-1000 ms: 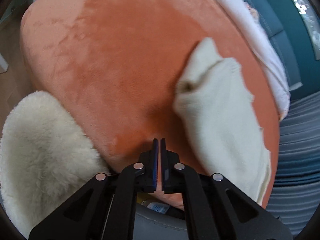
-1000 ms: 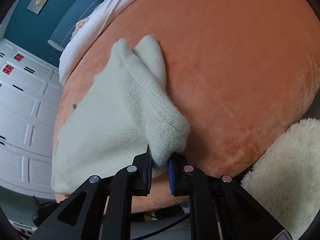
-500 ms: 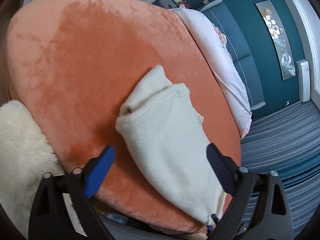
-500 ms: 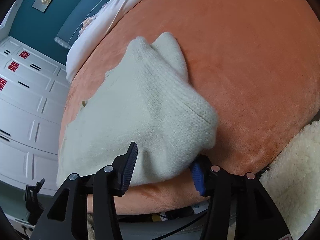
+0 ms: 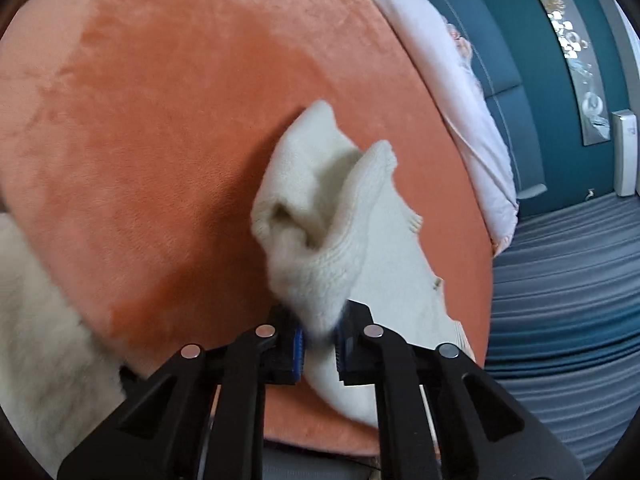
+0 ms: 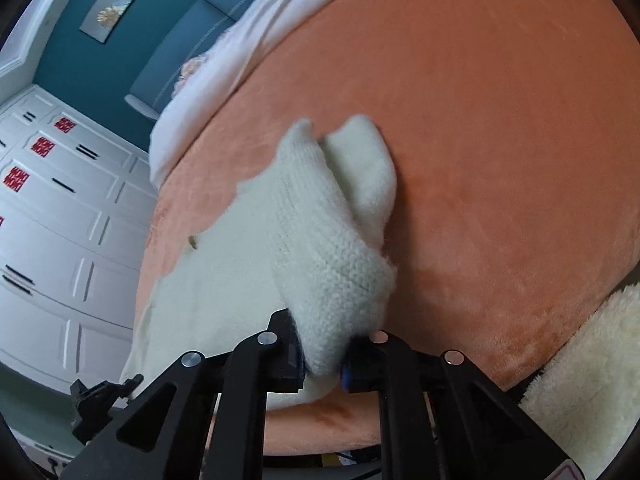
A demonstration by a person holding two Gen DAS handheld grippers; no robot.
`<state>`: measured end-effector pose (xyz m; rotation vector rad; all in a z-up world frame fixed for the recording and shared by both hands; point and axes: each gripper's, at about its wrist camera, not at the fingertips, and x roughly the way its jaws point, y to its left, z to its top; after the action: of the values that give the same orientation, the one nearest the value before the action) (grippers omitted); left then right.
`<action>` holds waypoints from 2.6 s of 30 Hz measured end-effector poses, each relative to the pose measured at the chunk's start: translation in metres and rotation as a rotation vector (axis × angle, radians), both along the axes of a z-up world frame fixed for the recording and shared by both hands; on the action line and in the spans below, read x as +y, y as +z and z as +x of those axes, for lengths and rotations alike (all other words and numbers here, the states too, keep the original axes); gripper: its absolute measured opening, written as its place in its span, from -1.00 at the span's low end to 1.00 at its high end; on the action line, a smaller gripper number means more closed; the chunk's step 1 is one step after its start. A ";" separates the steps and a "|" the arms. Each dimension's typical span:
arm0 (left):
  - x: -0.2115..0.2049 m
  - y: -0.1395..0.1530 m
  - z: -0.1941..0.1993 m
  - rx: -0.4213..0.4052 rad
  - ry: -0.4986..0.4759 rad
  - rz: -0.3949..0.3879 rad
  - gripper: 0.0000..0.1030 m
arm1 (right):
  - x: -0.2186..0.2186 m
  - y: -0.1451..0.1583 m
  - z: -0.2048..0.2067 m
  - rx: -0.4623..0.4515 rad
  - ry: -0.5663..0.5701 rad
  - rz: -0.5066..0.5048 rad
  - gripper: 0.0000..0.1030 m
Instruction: Fold small clothes
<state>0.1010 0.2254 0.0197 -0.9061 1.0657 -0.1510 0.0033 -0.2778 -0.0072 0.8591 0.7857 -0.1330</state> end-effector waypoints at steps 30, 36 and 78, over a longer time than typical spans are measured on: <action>-0.036 -0.007 -0.024 0.072 -0.138 0.508 -0.52 | 0.023 -0.026 0.032 0.255 0.141 -0.459 -1.00; -0.039 -0.012 -0.021 0.079 -0.134 0.505 -0.49 | 0.037 0.015 0.023 0.178 0.148 -0.458 -0.98; -0.029 -0.018 0.005 0.107 -0.074 0.221 -0.53 | 0.237 -0.021 0.075 0.222 0.602 -0.622 -0.91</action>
<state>0.1055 0.1961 0.0015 -0.6818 1.1905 -0.0449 0.0779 -0.0404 -0.0286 0.0006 1.1010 0.0647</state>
